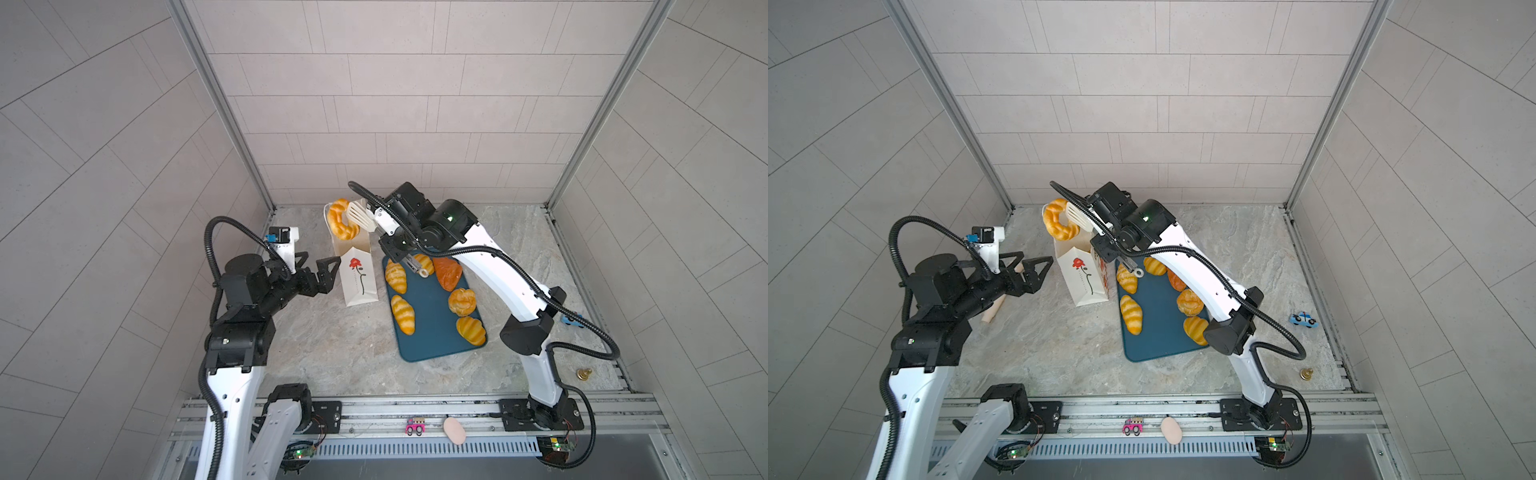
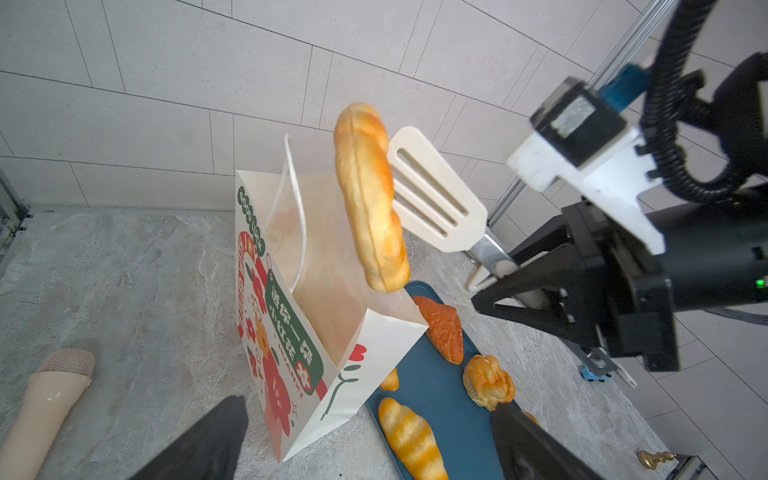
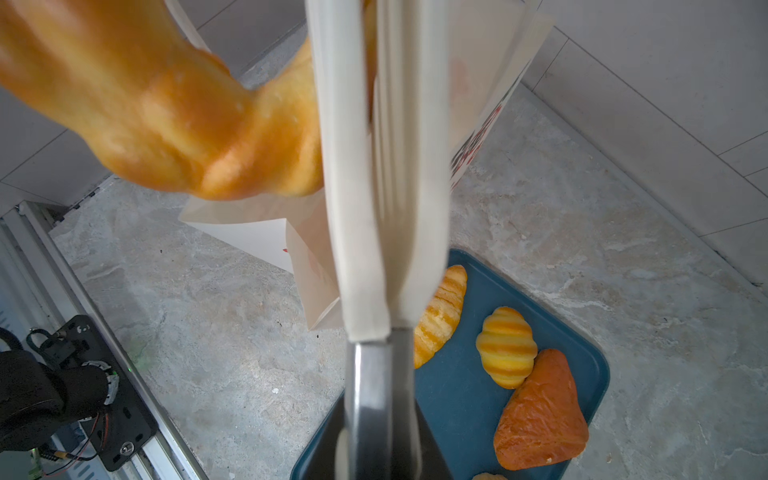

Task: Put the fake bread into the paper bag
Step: 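Lift the ring-shaped bread in the tongs and carry it over the bag, then open the tongs with the right gripper to drop the ring bread in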

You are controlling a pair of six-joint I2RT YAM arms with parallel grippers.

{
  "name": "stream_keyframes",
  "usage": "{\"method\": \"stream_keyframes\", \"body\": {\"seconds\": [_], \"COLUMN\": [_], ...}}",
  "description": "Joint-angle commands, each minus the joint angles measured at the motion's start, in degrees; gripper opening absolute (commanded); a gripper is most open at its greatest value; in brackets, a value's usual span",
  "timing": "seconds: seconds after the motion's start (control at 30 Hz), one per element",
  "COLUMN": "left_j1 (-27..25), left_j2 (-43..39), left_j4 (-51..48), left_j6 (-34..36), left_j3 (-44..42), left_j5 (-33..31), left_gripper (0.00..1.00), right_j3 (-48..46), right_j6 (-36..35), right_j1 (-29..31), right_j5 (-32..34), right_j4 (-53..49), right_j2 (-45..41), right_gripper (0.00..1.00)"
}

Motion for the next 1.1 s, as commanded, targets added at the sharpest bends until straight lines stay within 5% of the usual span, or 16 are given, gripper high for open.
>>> {"method": "stream_keyframes", "body": {"seconds": [0.0, 0.4, 0.83, 1.07], "left_j1": [0.53, 0.49, 0.50, 0.53], "left_j2": [-0.61, -0.65, -0.14, 0.21], "left_j4": [-0.03, -1.65, -2.55, -2.25], "left_j6": [0.39, 1.80, 1.83, 1.21], "left_j3": [-0.51, -0.46, 0.28, 0.55], "left_j5": [0.15, 0.04, 0.85, 1.53], "left_gripper": [1.00, 1.00, 1.00, 1.00], "right_j3": [1.00, 1.00, 2.84, 2.92], "right_j6": [0.40, 1.64, 1.19, 1.20], "right_j1": [0.24, -0.81, -0.68, -0.02], "right_j5": [2.43, 3.22, 4.23, 4.75], "right_j4": [1.88, 1.01, -1.44, -1.11], "right_j2": [0.38, 2.31, 1.91, 0.46], "right_gripper": [0.18, 0.20, 0.45, 0.50]}}
